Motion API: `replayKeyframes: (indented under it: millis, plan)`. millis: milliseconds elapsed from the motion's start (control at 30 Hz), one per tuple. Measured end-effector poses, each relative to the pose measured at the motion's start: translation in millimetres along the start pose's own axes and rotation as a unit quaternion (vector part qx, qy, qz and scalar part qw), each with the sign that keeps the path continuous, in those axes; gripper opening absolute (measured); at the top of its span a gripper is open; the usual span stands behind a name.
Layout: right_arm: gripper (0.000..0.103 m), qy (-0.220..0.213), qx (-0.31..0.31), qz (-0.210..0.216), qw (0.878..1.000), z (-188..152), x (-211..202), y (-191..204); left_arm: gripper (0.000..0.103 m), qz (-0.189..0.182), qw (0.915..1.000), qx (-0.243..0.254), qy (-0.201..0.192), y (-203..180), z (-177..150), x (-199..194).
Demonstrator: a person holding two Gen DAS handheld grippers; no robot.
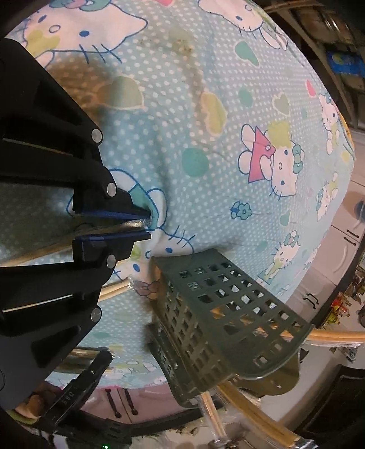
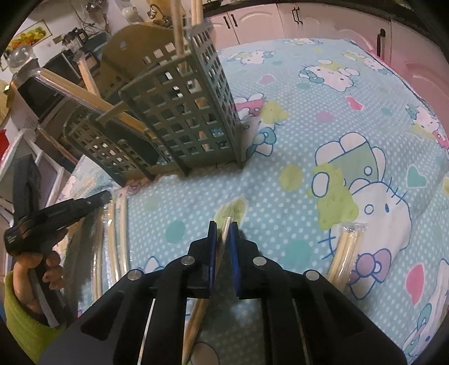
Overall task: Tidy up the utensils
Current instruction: 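Close the left tool on a wrapped chopstick pair while the right tool grasps another pair, then lift the chopsticks with the left tool while the right tool carries its pair above the basket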
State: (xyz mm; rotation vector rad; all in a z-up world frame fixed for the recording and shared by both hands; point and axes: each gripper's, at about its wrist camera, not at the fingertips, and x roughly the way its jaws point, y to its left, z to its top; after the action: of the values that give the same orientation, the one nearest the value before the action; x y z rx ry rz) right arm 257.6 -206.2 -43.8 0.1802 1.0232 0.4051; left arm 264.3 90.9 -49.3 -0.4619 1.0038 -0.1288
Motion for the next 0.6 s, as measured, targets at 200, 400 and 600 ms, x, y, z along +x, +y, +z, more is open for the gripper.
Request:
replayKeyframes:
  millis: [200,400,600]
  plan:
    - [0.009,-0.028,-0.016,0.016,0.999,-0.4,-18.3,11.0,0.003,0.001,0.999,0.015,-0.043,-4.1,-7.0,-29.5]
    - [0.007,-0.059,-0.041,0.028,0.997,-2.8,-41.1,26.7,0.002,-0.009,0.9957,0.033,-0.085,-17.8,-13.4,-65.3]
    - [0.006,-0.087,-0.068,0.046,0.993,-6.6,-63.6,47.8,0.001,-0.024,0.9909,0.053,-0.121,-35.6,-15.8,-99.8]
